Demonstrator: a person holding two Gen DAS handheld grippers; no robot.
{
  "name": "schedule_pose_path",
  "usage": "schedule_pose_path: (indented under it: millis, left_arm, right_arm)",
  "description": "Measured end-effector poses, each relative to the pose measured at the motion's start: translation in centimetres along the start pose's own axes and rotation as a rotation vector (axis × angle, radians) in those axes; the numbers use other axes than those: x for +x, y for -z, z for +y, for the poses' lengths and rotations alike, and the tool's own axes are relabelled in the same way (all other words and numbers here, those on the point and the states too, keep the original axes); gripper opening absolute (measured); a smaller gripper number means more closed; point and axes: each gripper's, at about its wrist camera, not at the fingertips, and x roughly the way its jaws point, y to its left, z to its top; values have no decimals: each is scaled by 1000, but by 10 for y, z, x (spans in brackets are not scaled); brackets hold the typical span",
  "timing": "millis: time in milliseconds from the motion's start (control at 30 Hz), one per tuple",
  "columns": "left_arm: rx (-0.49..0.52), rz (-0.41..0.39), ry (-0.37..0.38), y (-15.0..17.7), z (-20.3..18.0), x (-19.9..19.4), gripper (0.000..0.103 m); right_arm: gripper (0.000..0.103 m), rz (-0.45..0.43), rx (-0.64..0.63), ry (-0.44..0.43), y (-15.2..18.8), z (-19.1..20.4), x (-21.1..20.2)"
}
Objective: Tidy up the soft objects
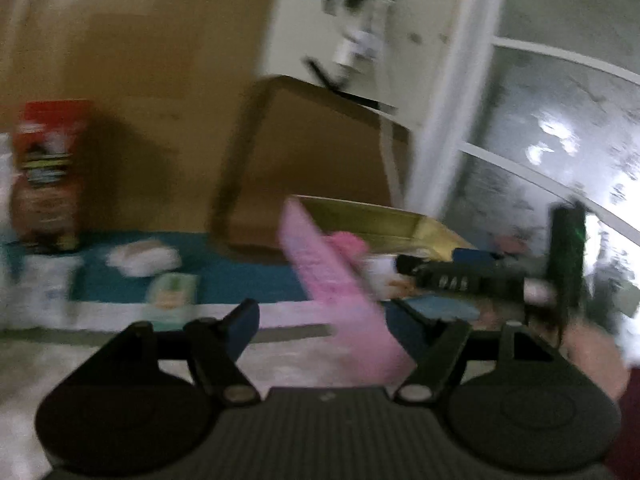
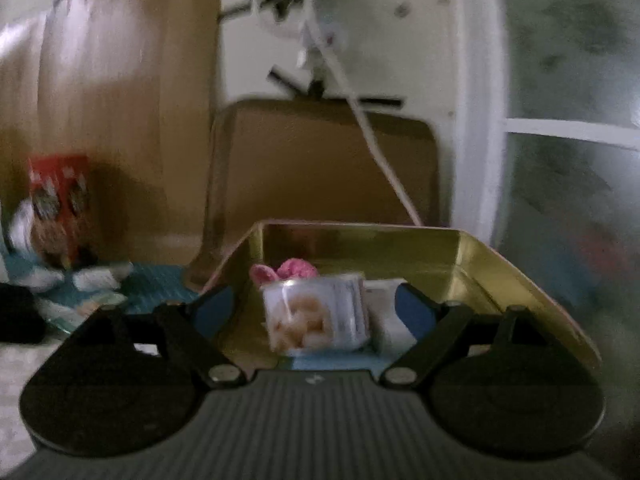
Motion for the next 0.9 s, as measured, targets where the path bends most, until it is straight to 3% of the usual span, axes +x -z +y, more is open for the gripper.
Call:
schedule_pose_path:
  millis: [167,300,367,533,733,900]
  left_arm:
    - [-57,-8,-126,16,55,-36,73]
    - [-156,0,-209,27,100,-57,73]
    - [-216,-3,-235,32,119,-65,73]
    - [-303,-16,-237,37,143,-75,73]
    - [-230,-29,-196,35,123,-79,73]
    - [-227,-20,-225,40,126,-79,73]
  right_arm:
    - [92,290,-124,-29,-25,-7,82]
    - [84,339,-89,-77,-28,-12,91]
    - [84,317,-73,-60,-27,-11,84]
    - [84,167,-56,-43,-27,-3,54]
    - [84,135,-57,-26,-25,5,39]
    - [84,61,-23,-124,-39,23,17]
